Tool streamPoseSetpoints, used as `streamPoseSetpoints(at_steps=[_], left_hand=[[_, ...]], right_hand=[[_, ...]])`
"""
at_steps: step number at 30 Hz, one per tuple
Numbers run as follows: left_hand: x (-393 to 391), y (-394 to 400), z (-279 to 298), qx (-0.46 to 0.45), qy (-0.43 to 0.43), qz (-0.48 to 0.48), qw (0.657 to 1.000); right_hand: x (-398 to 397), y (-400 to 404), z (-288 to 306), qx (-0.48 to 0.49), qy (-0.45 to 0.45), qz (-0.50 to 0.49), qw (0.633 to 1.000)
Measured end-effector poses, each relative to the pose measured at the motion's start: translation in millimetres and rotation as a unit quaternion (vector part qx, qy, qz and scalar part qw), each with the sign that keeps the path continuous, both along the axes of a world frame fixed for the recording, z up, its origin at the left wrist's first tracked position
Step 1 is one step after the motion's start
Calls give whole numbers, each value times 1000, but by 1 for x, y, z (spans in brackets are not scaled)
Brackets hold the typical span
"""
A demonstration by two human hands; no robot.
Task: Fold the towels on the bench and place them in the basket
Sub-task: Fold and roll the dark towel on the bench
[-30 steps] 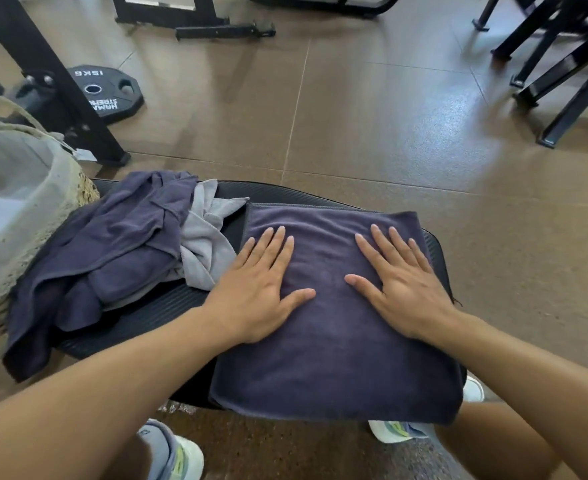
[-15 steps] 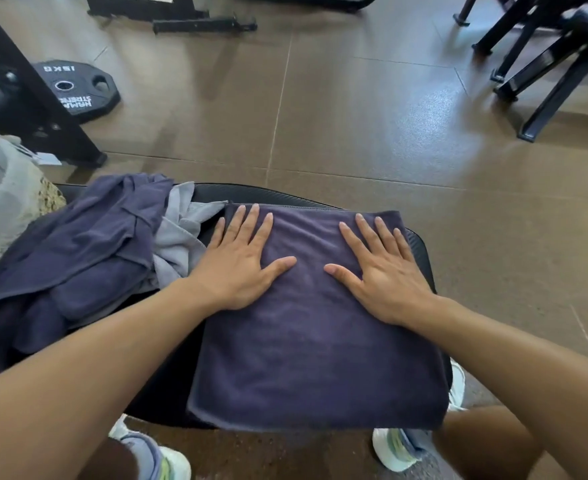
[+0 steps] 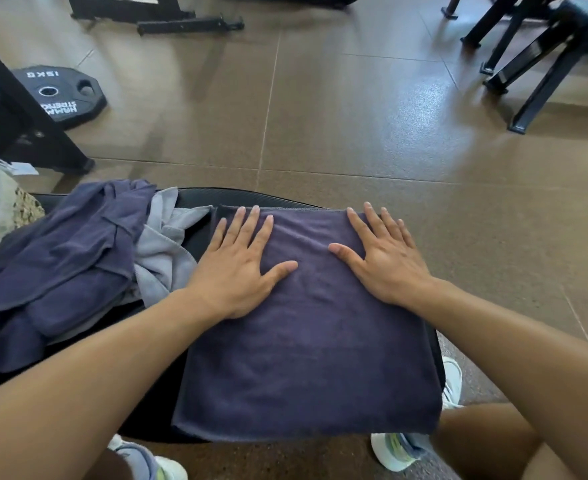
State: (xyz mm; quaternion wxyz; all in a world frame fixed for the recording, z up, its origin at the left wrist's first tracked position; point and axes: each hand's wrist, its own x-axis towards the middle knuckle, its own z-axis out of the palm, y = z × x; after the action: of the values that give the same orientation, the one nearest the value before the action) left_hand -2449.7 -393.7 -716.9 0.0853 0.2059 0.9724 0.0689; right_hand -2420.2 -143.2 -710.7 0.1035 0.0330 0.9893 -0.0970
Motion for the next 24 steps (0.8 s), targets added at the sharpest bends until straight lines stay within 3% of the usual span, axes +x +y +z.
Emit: streamPoseSetpoints(at_steps=[5, 12, 16, 19, 24], left_hand=[[-2, -2, -1, -18, -24, -19, 999], [0, 3, 4, 20, 25, -27, 999], [7, 7, -1, -27, -12, -43, 999], [6, 7, -4, 10, 3, -41, 999], [5, 11, 0, -14, -16, -51, 998]], right_hand=[[-12, 9, 1, -20, -13, -23, 999], [-38, 49, 9, -116, -55, -167, 978], [-43, 56, 13, -200, 32, -196, 959], [-46, 55, 12, -246, 106, -220, 938], [-46, 56, 13, -244, 95, -224, 939]])
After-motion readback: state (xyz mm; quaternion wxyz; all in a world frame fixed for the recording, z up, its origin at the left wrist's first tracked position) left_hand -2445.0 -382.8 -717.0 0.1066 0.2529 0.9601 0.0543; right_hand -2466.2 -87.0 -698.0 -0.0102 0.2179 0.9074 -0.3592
